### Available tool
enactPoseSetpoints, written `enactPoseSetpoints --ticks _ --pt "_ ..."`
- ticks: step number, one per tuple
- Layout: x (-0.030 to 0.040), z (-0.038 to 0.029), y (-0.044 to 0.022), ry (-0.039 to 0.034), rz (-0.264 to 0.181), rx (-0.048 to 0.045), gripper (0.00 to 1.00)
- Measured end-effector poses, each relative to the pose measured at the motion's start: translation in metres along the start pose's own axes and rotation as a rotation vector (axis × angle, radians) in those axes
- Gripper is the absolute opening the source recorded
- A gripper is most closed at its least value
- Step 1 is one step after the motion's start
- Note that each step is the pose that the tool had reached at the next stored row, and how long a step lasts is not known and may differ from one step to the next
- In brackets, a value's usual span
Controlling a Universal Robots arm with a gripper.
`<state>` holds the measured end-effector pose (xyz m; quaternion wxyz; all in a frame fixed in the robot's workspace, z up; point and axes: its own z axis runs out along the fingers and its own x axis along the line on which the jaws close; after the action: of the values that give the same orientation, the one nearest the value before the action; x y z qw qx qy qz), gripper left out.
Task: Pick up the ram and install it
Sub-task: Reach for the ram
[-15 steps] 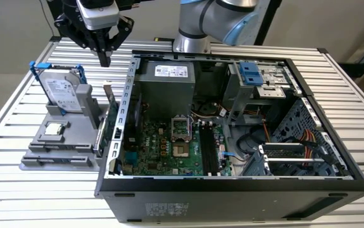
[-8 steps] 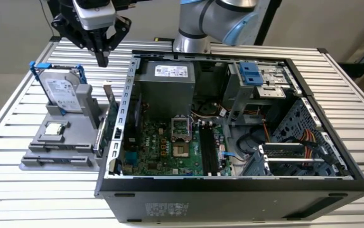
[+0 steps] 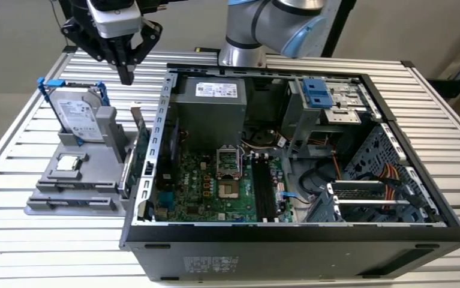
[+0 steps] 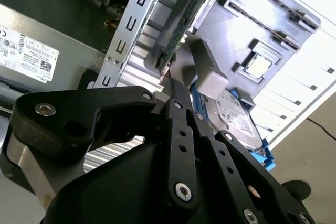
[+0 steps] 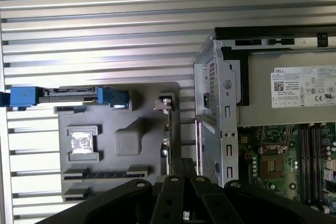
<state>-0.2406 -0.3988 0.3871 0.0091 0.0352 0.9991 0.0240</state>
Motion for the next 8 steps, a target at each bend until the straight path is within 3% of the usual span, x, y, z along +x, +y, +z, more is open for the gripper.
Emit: enactPoseSetpoints --ticks 8 --pt "0.0077 0.0000 -0.0006 0.0000 0.000 0.0000 0.00"
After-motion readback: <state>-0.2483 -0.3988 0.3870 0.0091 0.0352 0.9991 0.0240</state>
